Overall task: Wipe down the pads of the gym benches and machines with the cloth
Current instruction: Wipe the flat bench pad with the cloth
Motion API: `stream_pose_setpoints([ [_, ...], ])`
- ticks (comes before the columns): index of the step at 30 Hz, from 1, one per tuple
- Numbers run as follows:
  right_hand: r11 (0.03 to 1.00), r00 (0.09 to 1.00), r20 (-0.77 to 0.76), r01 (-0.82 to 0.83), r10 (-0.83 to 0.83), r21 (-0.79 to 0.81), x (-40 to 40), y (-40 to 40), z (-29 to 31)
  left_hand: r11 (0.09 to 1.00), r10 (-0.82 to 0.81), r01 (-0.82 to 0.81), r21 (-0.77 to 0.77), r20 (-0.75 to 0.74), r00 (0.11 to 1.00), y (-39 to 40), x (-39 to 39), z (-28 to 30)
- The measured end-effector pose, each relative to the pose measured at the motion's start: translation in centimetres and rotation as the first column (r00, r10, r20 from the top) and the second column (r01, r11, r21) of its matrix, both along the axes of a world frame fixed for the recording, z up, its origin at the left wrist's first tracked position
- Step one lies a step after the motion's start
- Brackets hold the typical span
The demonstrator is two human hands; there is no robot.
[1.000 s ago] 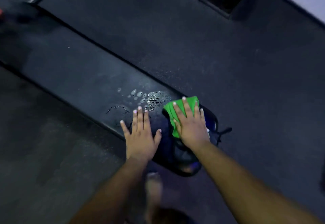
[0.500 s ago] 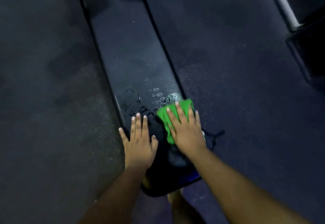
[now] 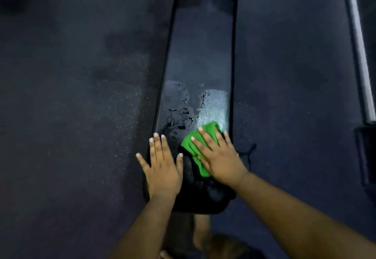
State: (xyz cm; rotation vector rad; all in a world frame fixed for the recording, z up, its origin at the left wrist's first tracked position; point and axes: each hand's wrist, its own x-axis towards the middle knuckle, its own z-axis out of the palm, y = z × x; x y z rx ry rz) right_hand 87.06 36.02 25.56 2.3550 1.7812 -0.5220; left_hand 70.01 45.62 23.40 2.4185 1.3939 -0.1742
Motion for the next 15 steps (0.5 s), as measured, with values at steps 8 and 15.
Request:
stream_pose_setpoints([
  [8,0.993,0.998,0.023,-0.057,0.055,0.106,6.4,12.1,-0.6,0.977,0.212,-0.212,0.013,-0.012,0.977,-1.4,2.7,0.1],
  [15,0.775,0.782,0.042,-0.622,0.621,0.114,11.0,9.2,-0.4,0.908,0.419,-0.420,-0.001,-0.049,0.907,-2.6,4.9,1.1],
])
